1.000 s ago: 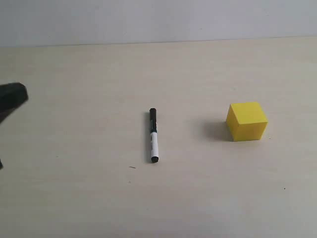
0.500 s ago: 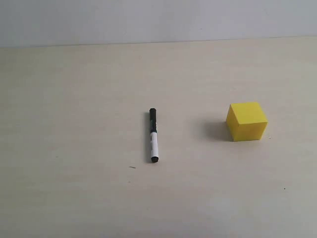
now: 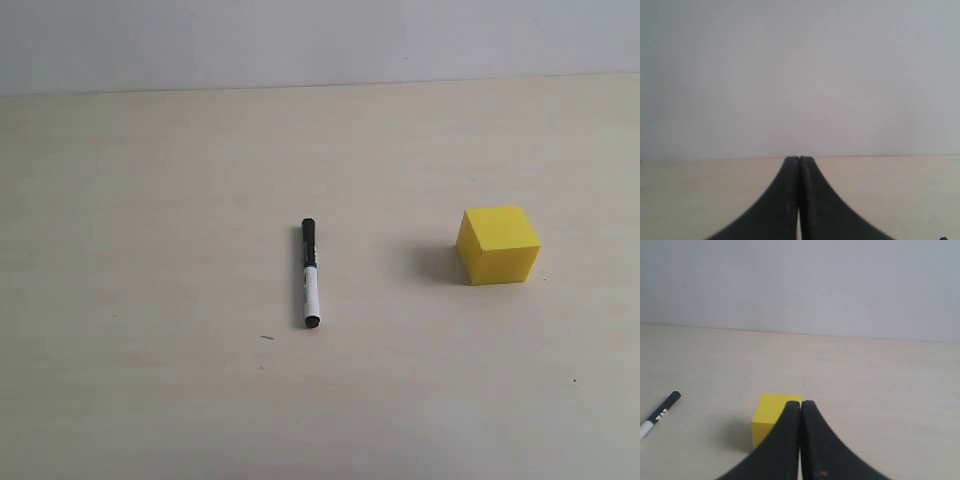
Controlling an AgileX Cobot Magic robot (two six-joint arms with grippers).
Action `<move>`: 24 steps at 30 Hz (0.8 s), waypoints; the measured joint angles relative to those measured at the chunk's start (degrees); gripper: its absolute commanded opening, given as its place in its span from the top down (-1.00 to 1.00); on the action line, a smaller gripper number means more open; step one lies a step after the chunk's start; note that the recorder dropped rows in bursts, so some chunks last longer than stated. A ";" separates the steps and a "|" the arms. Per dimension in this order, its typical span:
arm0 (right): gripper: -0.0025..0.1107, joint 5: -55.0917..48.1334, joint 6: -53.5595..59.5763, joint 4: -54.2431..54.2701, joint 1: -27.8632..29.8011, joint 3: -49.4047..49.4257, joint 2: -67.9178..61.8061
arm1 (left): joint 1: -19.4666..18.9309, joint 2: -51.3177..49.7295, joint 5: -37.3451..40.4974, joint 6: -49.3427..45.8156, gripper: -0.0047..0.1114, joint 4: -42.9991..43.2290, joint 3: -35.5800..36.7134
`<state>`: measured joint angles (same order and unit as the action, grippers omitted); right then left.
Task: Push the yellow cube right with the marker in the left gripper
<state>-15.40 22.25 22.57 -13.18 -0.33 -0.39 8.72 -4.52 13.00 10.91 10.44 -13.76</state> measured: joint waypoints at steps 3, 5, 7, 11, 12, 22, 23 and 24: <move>0.96 0.00 0.00 0.00 0.00 0.00 0.00 | 0.00 1.61 1.08 0.00 0.92 0.00 0.42; 0.96 0.00 0.00 0.00 0.00 0.00 0.00 | 0.00 2.91 1.08 0.00 0.92 0.00 1.54; 0.96 0.00 0.00 0.00 0.00 0.00 0.00 | 0.00 3.98 0.97 0.00 0.92 0.00 3.58; 0.96 0.00 0.00 0.00 0.00 0.00 0.00 | 0.00 4.22 0.57 0.72 0.92 0.00 7.89; 0.96 0.00 0.00 0.00 0.00 0.00 0.00 | 0.00 4.22 0.44 1.19 0.92 0.00 8.86; 0.96 0.00 0.00 0.00 0.00 0.00 0.00 | 0.00 4.22 5.93 4.04 0.92 0.00 13.58; 0.96 0.00 0.00 0.00 0.00 0.00 0.00 | 0.00 4.22 6.64 4.04 0.92 0.00 13.62; 0.96 0.00 0.00 0.00 0.00 0.00 0.00 | 0.00 4.22 7.19 4.04 0.92 0.00 13.76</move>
<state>-15.40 22.25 22.57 -13.18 -0.33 -0.39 8.72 -0.30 20.19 14.95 10.44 0.00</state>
